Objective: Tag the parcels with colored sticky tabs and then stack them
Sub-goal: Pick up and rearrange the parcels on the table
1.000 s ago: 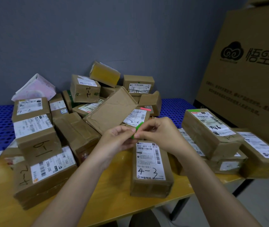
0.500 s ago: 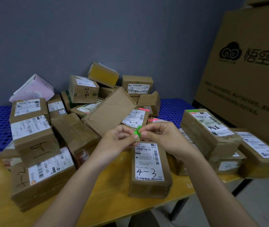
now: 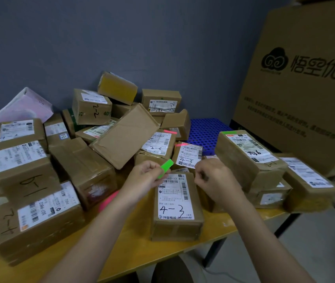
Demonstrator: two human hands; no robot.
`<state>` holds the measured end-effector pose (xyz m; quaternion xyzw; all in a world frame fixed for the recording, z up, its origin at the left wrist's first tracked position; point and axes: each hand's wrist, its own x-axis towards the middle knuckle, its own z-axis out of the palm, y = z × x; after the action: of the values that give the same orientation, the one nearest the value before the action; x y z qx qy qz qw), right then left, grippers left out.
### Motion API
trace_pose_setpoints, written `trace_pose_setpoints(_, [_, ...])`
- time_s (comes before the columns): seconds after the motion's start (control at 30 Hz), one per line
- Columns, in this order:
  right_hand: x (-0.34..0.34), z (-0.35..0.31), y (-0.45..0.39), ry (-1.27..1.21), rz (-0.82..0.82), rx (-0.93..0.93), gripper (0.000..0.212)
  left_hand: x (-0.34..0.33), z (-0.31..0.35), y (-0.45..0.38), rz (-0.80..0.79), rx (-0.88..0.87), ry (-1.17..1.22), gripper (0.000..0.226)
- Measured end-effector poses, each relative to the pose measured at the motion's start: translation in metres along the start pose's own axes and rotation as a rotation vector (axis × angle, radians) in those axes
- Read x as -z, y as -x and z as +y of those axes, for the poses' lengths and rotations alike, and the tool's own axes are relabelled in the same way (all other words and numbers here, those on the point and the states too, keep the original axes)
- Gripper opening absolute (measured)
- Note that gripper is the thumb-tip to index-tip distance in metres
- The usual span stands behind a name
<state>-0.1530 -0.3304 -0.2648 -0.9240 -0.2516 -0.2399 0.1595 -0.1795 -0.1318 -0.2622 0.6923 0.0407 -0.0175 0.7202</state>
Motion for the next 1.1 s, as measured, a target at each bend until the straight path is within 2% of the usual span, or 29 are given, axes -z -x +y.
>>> trace_pose_setpoints(0.1, [-0.007, 0.003, 0.002, 0.051, -0.112, 0.126, 0.029, -0.005, -0.006, -0.004, -0.004, 0.035, 0.007, 0.012])
trace_pose_setpoints(0.17, [-0.007, 0.005, 0.002, 0.06, -0.182, 0.147, 0.014, -0.004, -0.009, -0.007, 0.007, 0.04, 0.002, 0.012])
trace_pose_setpoints(0.2, [-0.007, 0.006, 0.002, 0.069, -0.227, 0.142, 0.008, -0.004, -0.01, -0.007, 0.008, 0.038, -0.002, 0.012])
trace_pose_setpoints(0.27, [-0.004, 0.006, 0.001, 0.07, -0.313, 0.121, 0.016, -0.005, -0.011, -0.008, 0.012, 0.033, -0.019, 0.012])
trace_pose_setpoints(0.53, [0.002, 0.001, 0.002, 0.03, -0.412, 0.051, 0.033, -0.005, -0.015, -0.01, 0.015, 0.012, -0.081, 0.009])
trace_pose_setpoints(0.73, [0.006, -0.011, -0.003, 0.138, -0.527, 0.039, 0.029, -0.007, -0.016, -0.01, 0.03, -0.004, -0.155, 0.009])
trace_pose_setpoints(0.83, [0.012, -0.009, -0.006, 0.032, -0.529, -0.032, 0.032, -0.008, -0.016, -0.009, 0.033, -0.008, -0.17, 0.008])
trace_pose_setpoints(0.97, [0.019, -0.001, -0.006, -0.329, -0.495, -0.235, 0.033, -0.007, -0.015, -0.007, 0.048, -0.005, -0.15, 0.009])
trace_pose_setpoints(1.1, [0.013, 0.002, -0.003, -0.446, -0.313, -0.305, 0.035, -0.004, -0.013, -0.005, 0.012, 0.018, -0.033, 0.008])
